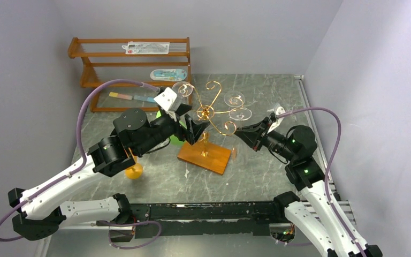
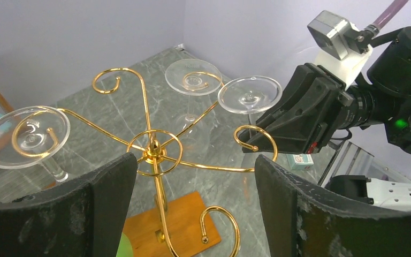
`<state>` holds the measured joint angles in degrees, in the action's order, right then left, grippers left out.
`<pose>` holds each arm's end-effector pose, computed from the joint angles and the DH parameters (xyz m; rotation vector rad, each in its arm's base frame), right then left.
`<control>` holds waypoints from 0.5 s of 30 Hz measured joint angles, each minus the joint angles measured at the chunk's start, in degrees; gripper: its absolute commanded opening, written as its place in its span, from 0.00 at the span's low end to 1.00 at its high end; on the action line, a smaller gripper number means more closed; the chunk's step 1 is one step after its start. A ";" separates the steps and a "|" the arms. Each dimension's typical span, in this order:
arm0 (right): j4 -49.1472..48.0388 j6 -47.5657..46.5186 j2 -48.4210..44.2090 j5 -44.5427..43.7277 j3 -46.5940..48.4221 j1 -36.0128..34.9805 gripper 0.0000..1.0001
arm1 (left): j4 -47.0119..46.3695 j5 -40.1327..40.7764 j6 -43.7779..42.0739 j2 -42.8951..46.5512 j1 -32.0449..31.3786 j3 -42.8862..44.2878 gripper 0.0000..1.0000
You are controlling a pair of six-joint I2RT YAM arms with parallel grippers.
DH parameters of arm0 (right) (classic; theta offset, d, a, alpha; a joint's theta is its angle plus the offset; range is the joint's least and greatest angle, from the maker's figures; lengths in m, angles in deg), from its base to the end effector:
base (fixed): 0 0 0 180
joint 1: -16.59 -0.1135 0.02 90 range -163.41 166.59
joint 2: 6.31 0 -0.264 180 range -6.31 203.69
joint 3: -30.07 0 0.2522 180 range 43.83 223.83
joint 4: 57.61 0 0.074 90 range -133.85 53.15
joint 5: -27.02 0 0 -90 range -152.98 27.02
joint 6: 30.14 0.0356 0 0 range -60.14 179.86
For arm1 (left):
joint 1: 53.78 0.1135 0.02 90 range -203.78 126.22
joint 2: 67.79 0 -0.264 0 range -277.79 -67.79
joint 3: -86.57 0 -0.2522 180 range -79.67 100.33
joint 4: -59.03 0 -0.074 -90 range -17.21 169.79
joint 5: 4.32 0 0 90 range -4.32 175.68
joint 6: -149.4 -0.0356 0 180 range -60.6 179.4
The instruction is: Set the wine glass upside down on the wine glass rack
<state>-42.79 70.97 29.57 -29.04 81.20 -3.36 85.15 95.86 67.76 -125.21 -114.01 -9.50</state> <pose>0.1370 0.0709 0.3353 -0.5994 1.5209 0.8810 0.1110 -0.1814 0.4493 0.5759 1.5153 -0.7971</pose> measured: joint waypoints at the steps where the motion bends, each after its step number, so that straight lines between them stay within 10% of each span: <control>1: -0.90 0.00 0.02 0.22 -0.28 0.00 0.00 | 0.00 0.13 -0.07 -0.07 0.02 0.00 0.85; 15: -16.35 0.02 1.95 3.19 -6.75 -2.71 0.00 | 0.48 0.87 -0.83 -0.72 0.00 0.00 0.85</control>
<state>-59.13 70.99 31.52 -25.85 74.44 -6.07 85.63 96.73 66.93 -125.94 -114.01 -9.50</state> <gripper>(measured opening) 0.110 0.854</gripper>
